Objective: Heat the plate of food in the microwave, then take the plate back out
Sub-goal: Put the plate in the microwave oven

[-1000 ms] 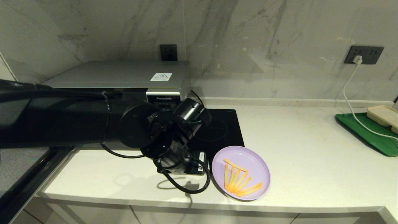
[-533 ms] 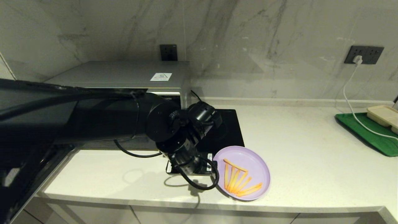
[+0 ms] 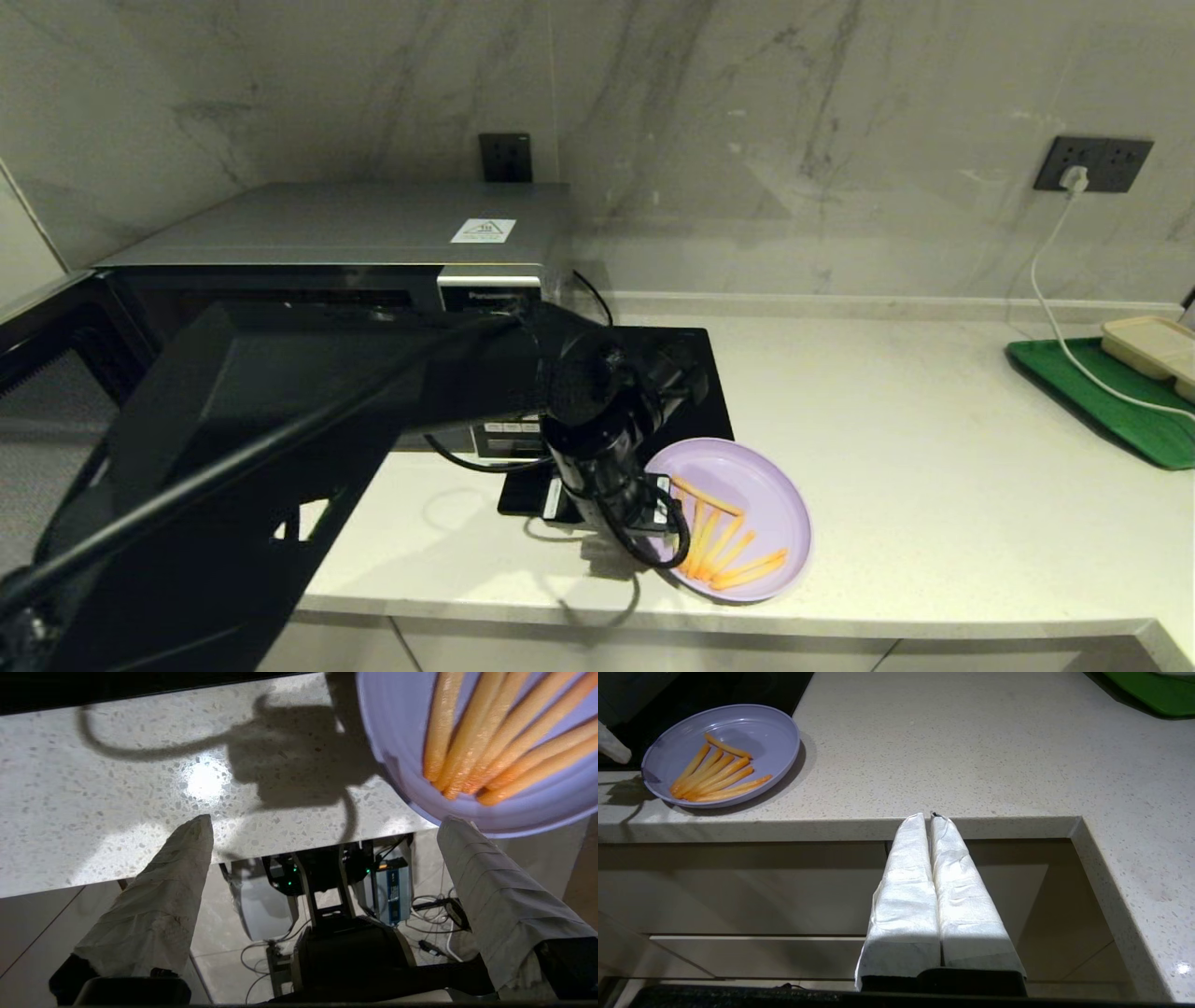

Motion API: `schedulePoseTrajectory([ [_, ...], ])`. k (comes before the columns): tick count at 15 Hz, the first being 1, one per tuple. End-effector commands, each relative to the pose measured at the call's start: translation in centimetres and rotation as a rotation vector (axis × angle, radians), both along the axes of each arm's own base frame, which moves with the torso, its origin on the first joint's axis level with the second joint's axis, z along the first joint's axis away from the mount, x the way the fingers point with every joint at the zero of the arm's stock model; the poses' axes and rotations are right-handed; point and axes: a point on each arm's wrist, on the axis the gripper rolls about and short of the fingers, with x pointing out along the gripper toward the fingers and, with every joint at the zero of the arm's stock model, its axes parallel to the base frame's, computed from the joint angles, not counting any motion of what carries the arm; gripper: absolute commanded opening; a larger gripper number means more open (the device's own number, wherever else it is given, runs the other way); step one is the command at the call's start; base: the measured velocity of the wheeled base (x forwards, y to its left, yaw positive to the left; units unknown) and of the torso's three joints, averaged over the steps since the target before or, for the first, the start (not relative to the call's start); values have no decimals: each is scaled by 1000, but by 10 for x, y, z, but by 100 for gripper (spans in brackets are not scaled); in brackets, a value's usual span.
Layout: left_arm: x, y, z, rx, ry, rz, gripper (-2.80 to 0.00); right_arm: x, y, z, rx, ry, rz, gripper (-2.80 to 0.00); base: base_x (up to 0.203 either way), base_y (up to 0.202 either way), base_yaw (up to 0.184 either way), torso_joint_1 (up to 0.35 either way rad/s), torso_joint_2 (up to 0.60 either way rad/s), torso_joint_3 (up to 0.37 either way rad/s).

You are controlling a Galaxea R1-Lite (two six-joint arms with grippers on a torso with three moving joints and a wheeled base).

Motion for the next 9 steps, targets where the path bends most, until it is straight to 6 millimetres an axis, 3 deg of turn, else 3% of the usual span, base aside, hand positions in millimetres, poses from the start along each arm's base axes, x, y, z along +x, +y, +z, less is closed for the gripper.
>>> schedulePoseTrajectory([
  [1,3,-4,-18,32,32,5,0,0,0,0,1,1,0,-280,0,0,0,0,0,0],
  [9,16,-10,-24,-26,-31,24,0,0,0,0,1,1,0,-280,0,0,0,0,0,0],
])
